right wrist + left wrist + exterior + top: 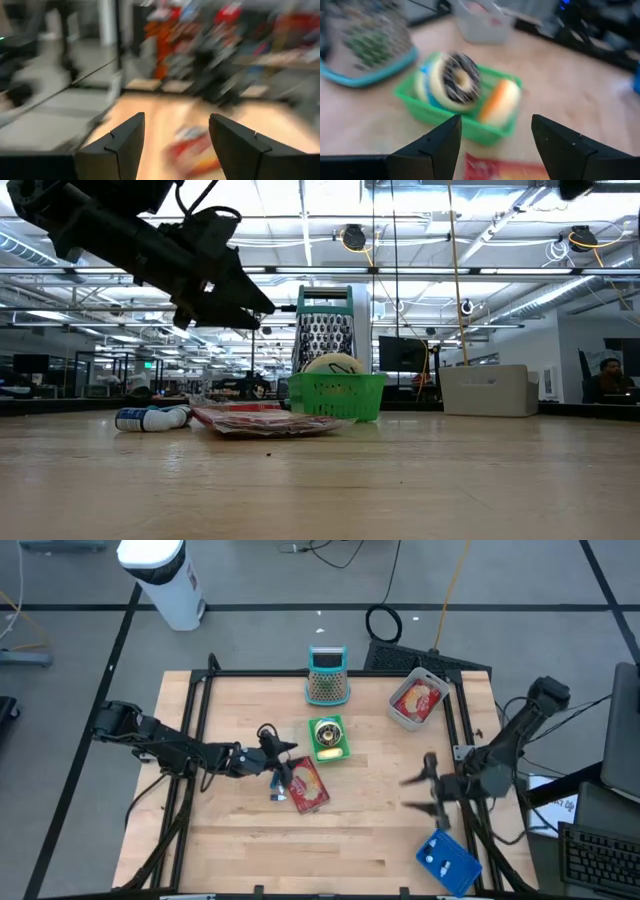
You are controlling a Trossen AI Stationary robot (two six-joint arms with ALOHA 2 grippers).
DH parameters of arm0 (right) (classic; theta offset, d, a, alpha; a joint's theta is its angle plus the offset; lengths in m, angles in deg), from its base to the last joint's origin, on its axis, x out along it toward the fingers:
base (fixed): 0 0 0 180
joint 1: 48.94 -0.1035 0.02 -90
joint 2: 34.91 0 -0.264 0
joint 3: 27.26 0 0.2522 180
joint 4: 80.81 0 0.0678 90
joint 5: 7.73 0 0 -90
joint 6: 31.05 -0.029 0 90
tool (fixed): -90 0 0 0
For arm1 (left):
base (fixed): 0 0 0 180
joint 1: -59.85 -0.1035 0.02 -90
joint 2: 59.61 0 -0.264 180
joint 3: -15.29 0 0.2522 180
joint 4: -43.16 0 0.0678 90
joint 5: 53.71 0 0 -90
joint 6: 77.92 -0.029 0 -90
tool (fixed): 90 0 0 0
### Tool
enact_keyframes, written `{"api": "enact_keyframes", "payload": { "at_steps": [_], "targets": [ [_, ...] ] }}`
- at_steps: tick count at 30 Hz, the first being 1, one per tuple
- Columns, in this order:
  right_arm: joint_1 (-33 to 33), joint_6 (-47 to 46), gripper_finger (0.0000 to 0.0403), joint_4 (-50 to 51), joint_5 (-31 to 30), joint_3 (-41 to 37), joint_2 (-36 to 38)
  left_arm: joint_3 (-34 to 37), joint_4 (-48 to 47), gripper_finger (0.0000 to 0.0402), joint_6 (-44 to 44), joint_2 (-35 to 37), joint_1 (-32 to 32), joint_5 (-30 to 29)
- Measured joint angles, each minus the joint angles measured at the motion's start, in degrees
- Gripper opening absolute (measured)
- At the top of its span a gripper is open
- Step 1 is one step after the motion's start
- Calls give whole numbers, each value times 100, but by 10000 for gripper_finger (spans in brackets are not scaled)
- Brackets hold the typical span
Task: Pick & Place Food Item
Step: Put the left blue food coloring bottle into the blue bin
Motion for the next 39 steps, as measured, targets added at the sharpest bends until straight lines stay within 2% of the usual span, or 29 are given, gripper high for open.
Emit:
{"api": "enact_keyframes", "payload": {
  "at_steps": [4, 7, 13, 18, 26, 28, 32, 39],
  "targets": [
    [680, 1416, 207, -1468, -117, 0, -191, 0, -587, 244, 287, 0, 160, 648],
    [1055, 1993, 204, -2186, -106, 0, -341, 0, -1405, 244, 790, 0, 357, 690],
    [1546, 1975, 203, -2275, -106, 0, -690, 0, -3031, 244, 2450, 0, 609, 310],
    [1666, 1745, 201, -2228, -11, 0, -1102, 0, -3912, 244, 3228, 0, 664, -143],
    [1695, 1698, 200, -2456, 806, 0, -1302, 0, -4066, 244, 3942, 0, 502, -401],
    [1696, 1639, 199, -2458, 805, 0, -1300, 0, -3999, 244, 4079, 0, 484, -292],
    [1696, 1514, 197, -2457, 803, 0, -1300, 0, -3828, 244, 3708, 0, 634, 55],
    [1708, 1590, 196, -2456, 803, 0, -1300, 0, -3744, 244, 3644, -37, 867, -363]
  ]
}}
